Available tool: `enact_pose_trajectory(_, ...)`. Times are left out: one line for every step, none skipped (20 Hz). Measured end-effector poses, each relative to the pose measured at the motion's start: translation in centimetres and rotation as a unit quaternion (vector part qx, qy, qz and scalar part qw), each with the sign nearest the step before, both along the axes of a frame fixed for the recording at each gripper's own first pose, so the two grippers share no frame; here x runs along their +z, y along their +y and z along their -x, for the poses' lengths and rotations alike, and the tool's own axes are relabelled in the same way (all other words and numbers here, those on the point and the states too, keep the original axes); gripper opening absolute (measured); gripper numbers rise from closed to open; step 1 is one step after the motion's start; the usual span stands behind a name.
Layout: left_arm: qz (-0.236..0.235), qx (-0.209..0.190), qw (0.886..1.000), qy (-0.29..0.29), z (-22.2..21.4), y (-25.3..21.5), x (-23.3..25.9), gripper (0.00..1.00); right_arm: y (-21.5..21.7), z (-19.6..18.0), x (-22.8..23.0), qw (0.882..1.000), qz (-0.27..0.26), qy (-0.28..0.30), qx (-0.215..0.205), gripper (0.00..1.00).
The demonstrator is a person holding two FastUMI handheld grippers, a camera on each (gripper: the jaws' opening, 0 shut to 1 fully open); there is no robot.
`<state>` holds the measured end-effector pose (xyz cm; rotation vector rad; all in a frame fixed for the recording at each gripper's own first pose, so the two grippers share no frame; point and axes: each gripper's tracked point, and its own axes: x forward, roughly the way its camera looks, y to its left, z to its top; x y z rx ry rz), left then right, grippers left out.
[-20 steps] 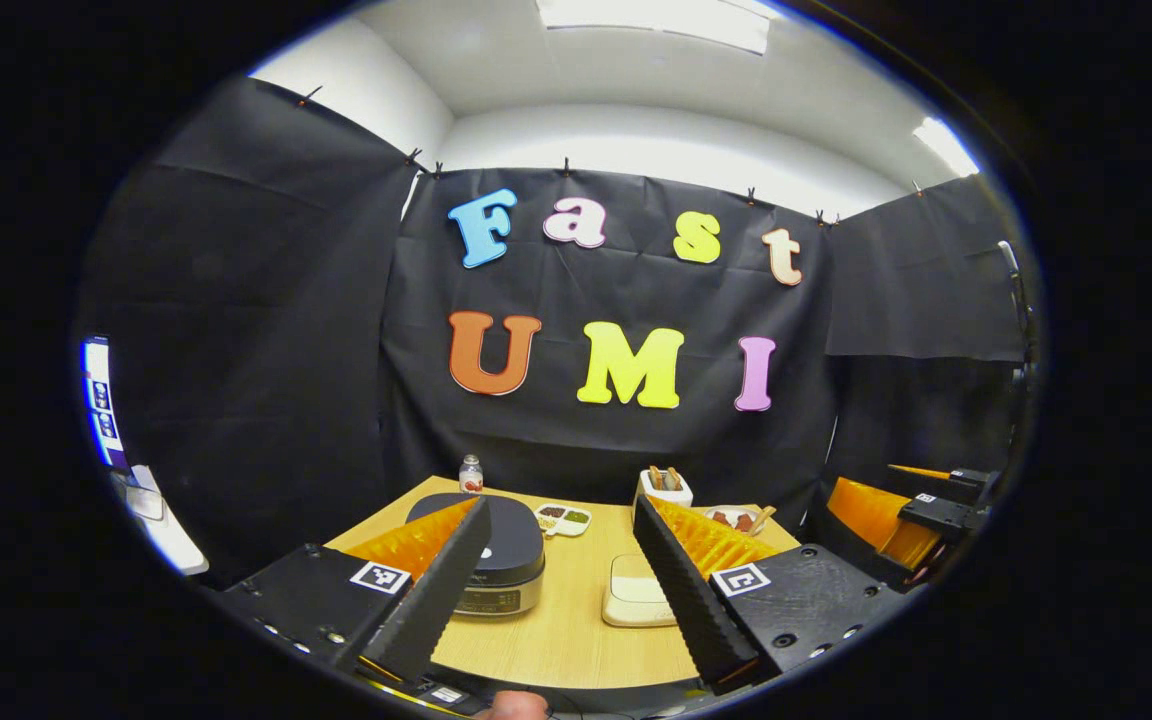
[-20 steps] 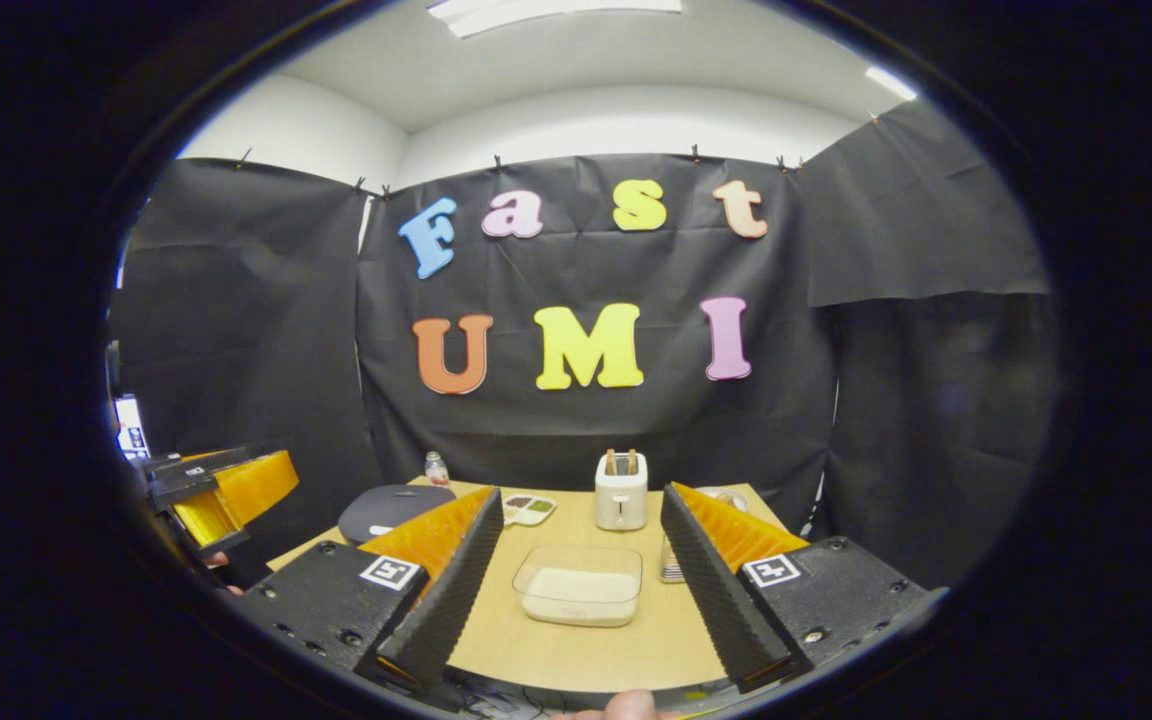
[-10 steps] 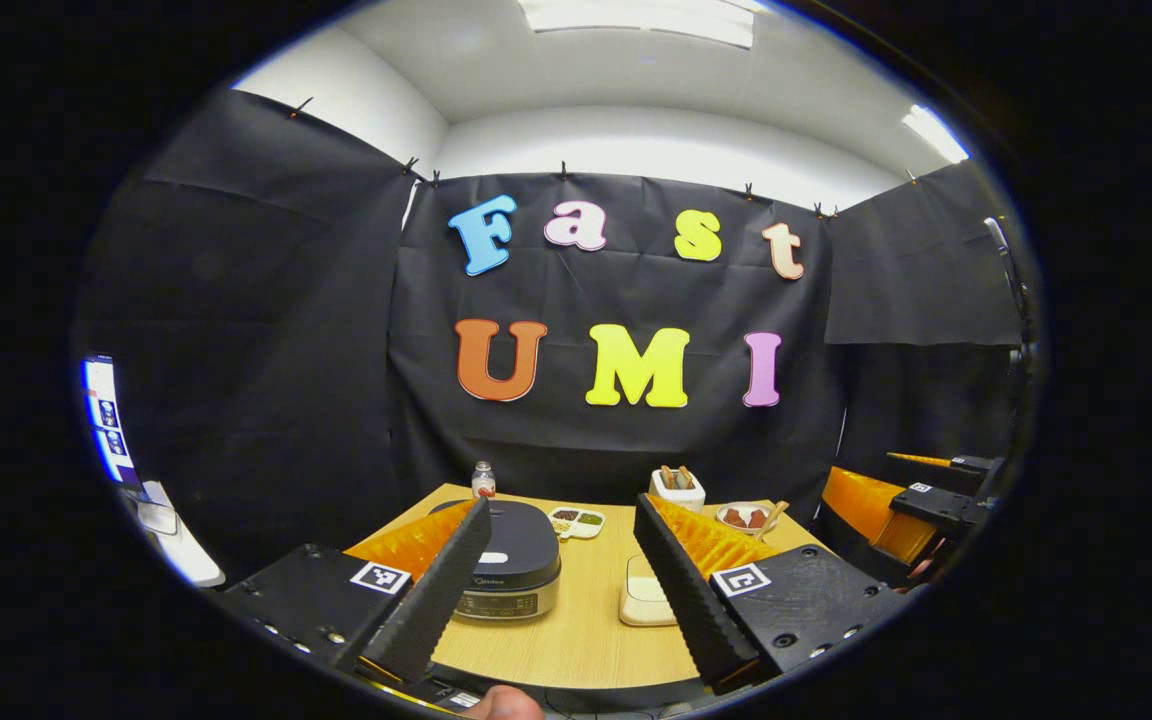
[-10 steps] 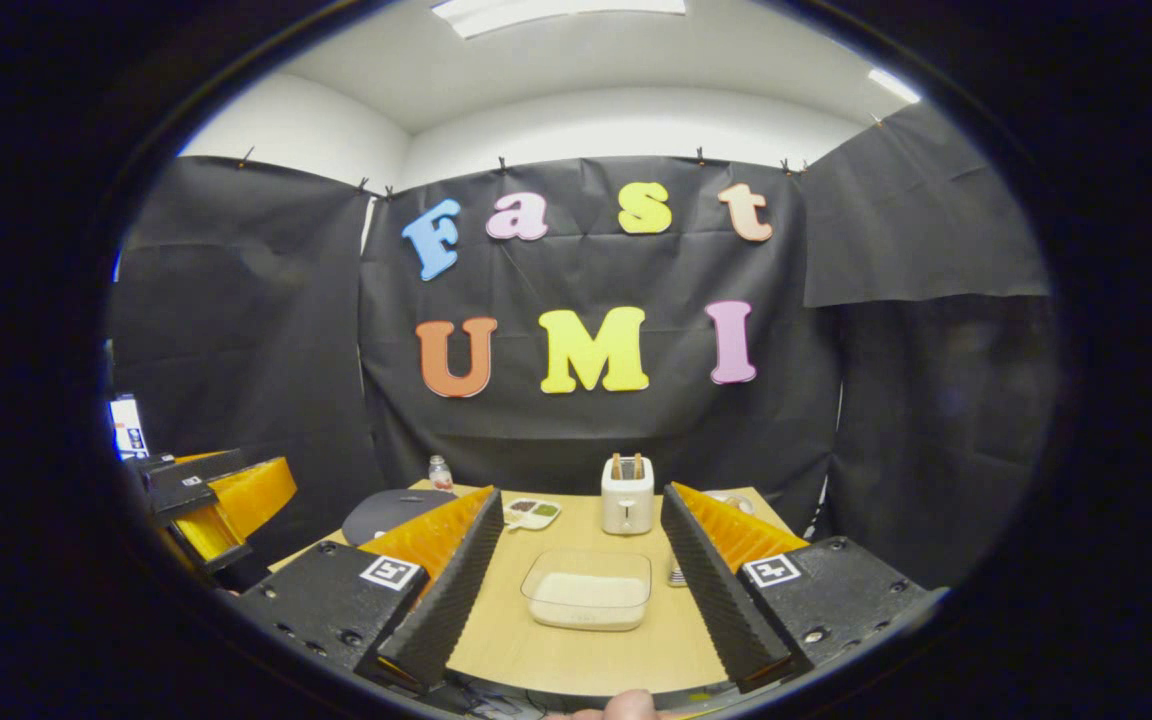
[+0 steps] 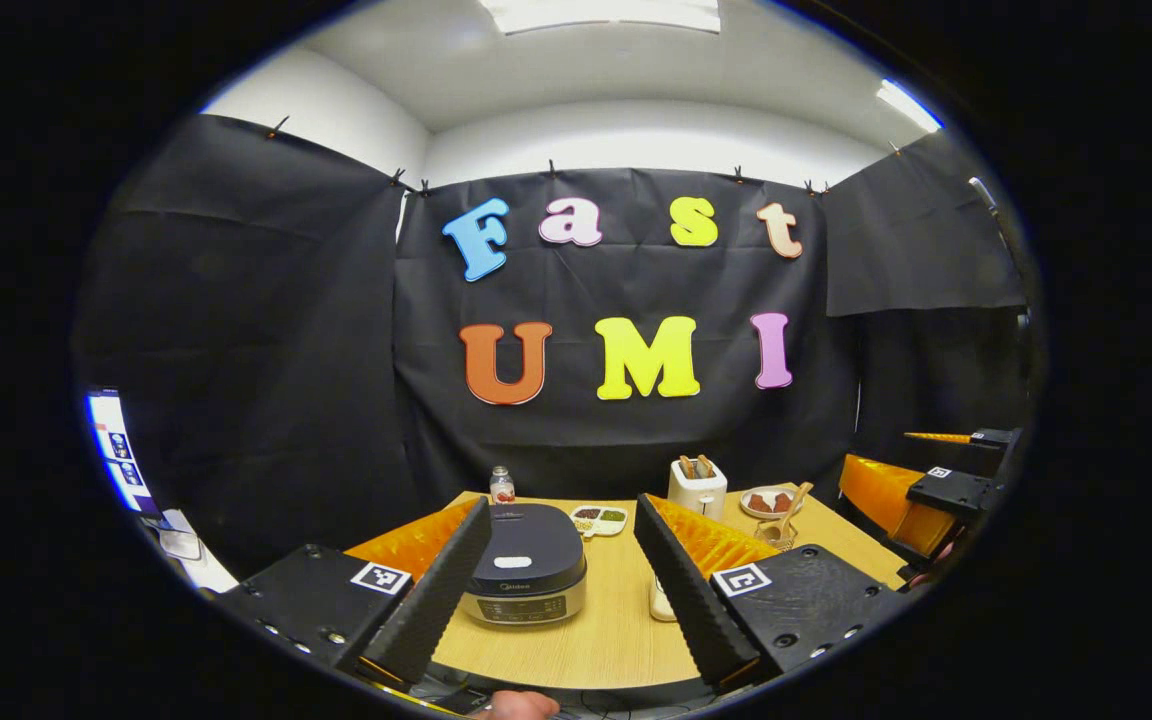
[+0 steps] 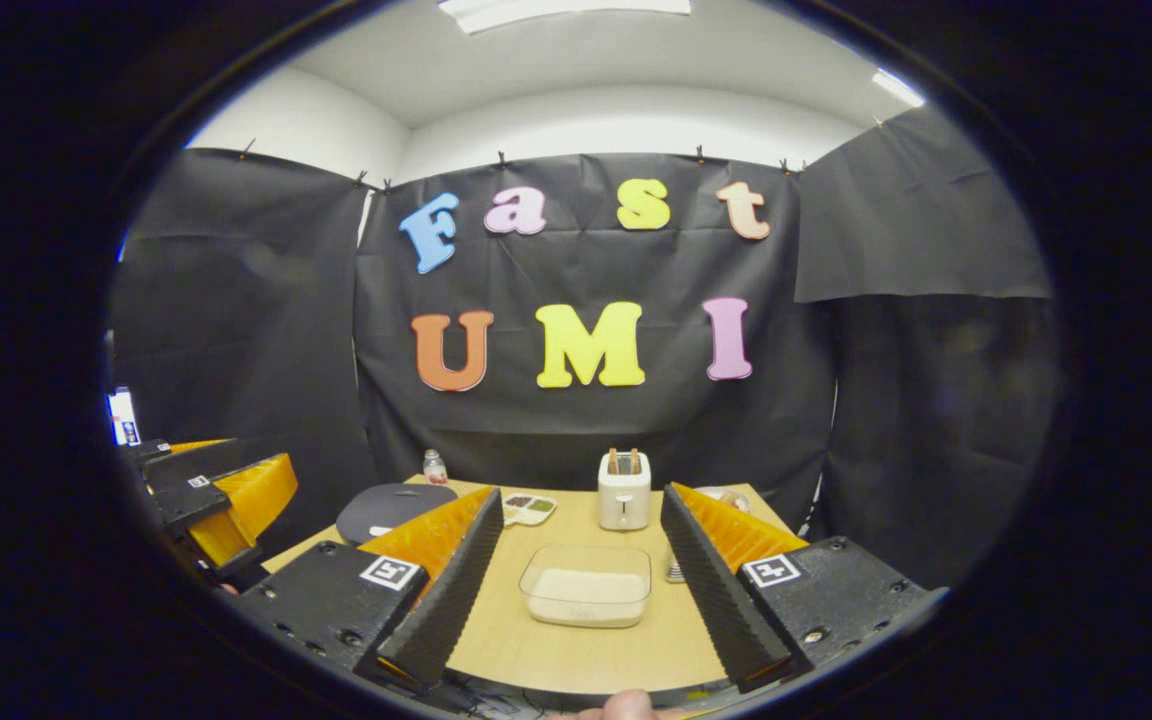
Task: Close the left gripper, press the button to open the rice cooker; take a wooden spoon from the chopstick holder with the right hand, scoop a spoonful of rice and pour it into the rice cooker, then put the wooden spoon back into the chopstick holder.
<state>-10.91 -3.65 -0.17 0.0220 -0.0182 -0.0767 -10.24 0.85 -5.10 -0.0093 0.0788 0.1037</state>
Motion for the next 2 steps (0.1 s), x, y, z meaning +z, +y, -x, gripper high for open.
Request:
enact_pose_trajectory(0.002,-0.001,1.0,0.0,-0.07,-0.07,-0.07,0.84,-0.06,0.0,-0.01,1.0,0.002,0.002,-0.002,1.0)
enact_pose_trajectory(0.005,-0.001,1.0,-0.001,-0.12,-0.13,-0.03,0.84,-0.19,0.03,0.19,1.0,0.004,-0.001,-0.005,0.99)
